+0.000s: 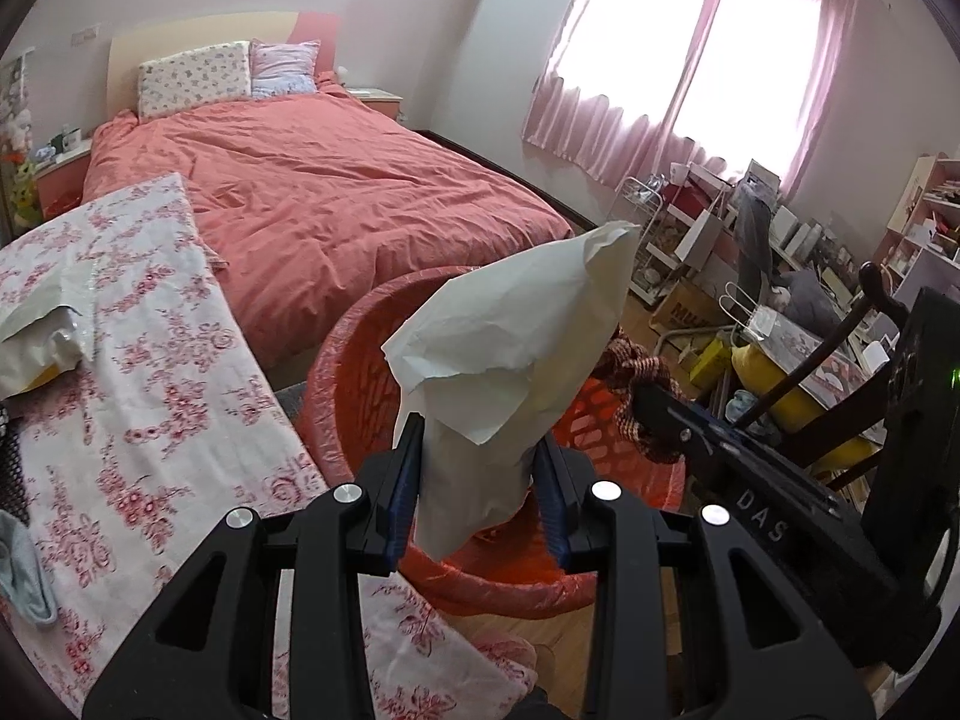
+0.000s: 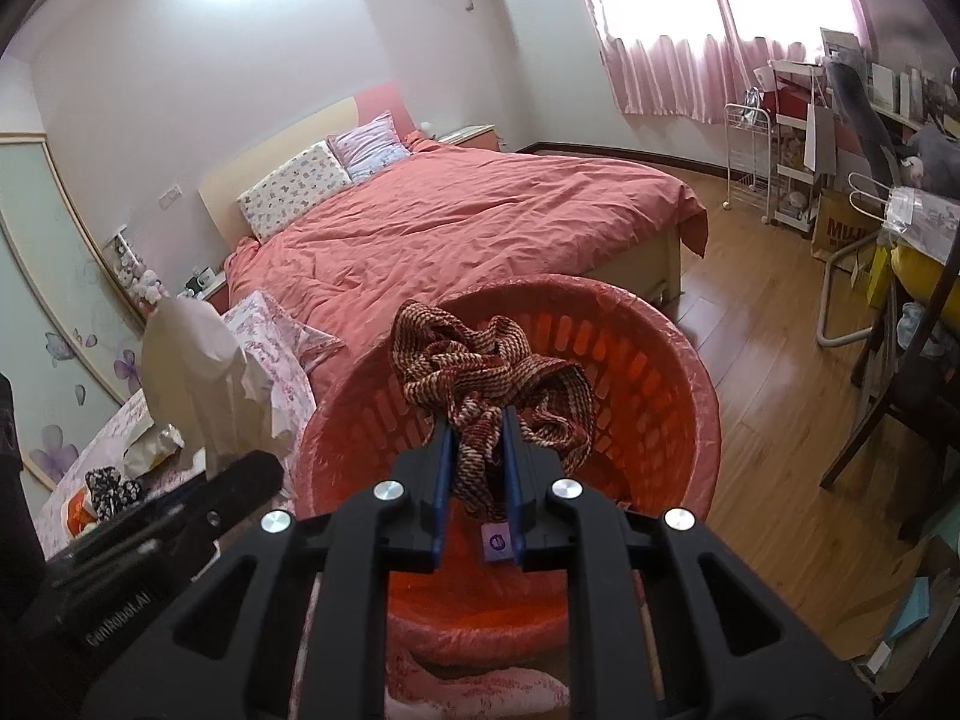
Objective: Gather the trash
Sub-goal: 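Carry the paper bag in the left tool while the right tool carries the scrunchie to the basket, then open both tools over the orange basket to drop the items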
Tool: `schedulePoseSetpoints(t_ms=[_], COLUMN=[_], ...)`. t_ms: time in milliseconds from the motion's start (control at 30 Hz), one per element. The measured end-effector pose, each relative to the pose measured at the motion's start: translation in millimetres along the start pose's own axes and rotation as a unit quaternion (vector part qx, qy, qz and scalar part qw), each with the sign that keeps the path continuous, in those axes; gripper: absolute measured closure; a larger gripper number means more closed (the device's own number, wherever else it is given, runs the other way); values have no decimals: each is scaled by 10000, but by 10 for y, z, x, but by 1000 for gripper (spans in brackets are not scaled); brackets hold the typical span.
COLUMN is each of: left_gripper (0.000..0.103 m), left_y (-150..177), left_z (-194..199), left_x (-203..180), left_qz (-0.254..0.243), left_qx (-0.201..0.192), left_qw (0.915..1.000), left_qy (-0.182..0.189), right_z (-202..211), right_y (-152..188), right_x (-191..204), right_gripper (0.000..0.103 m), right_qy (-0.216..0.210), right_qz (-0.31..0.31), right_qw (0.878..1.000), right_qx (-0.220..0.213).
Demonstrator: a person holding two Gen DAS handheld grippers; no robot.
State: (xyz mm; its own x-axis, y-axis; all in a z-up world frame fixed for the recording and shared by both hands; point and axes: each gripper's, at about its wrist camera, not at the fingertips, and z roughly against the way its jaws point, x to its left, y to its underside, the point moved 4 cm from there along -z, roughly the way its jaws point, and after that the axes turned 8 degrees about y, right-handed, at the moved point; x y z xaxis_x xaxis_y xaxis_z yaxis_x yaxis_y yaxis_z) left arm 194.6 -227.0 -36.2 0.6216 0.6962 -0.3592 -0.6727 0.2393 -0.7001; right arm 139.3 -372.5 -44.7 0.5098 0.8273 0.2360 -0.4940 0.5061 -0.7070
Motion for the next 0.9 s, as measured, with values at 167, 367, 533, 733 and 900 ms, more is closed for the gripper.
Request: schedulePoseSetpoints(t_ms=[167,367,533,733,900], left_gripper=[58,45,40,38,38], left_y=[10,32,64,91,149], left_z=[-130,-230,-124,131,439], left_x=[58,108,136,282,498], left_qz=[168,289,224,161,233], left_qx=[164,323,275,124,-22], left_qw=[9997,9991,9991,9982,9958], left_qy=[21,-17,-234,-565,-884], right_z=[-95,-113,-63,33,169], right_y=[-66,-78,-52,-25,23], right_x=[-90,-178,-209,-119,133], right_gripper=[75,73,63,57,57], right_qy=[-75,14,186,267,175], right_qz=[-209,-327,-251,-93,179], right_qw=[9997,9995,9995,9995,9995], right_qx=[33,40,-37,-127,-201])
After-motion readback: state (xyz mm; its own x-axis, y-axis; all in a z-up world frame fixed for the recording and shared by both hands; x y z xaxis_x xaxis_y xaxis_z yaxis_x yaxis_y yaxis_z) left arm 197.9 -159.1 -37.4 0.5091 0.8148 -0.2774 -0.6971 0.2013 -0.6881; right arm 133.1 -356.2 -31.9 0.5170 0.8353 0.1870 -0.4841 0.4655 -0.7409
